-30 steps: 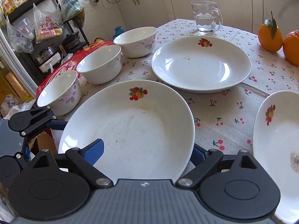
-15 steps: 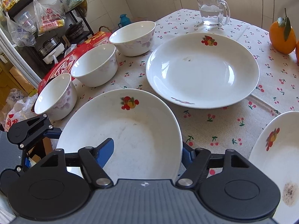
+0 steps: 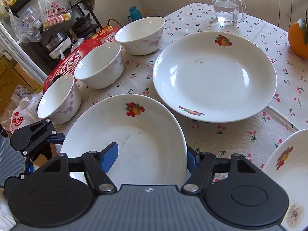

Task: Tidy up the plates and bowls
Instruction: 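Lift the flower plate with the right gripper and carry it toward the stained plate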

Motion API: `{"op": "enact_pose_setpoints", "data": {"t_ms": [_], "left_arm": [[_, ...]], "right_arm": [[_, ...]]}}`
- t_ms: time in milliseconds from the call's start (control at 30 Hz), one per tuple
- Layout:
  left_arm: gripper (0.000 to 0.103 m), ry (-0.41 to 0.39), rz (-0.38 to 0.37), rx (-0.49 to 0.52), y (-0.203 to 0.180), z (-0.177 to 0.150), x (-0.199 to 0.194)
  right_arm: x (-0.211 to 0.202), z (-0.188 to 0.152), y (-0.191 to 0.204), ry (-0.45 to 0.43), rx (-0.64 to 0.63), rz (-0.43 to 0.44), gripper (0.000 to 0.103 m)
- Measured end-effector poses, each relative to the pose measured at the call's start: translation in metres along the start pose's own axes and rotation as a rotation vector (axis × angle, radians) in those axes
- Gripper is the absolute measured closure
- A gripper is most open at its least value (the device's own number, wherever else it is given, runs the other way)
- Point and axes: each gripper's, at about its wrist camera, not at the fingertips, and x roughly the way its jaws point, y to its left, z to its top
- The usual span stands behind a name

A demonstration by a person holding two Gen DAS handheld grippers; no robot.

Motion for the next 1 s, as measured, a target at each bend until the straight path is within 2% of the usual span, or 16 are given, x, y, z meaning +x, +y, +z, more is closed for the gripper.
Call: {"op": "enact_pose_setpoints", "data": {"t_ms": [600,1000], "left_arm": [[0.010,0.017,-0.025,0.031,0.001,0.005,-0.005],[0.010,0.025,-0.058,0.075,-0.002,0.020,-0.005]], "right_arm": [[-0.004,-0.005,0.005,0.012,0.008,-0.022,0.027],[-0.027,-0.011,0.004,-0.036,0.029,-0.034,0.027]]}}
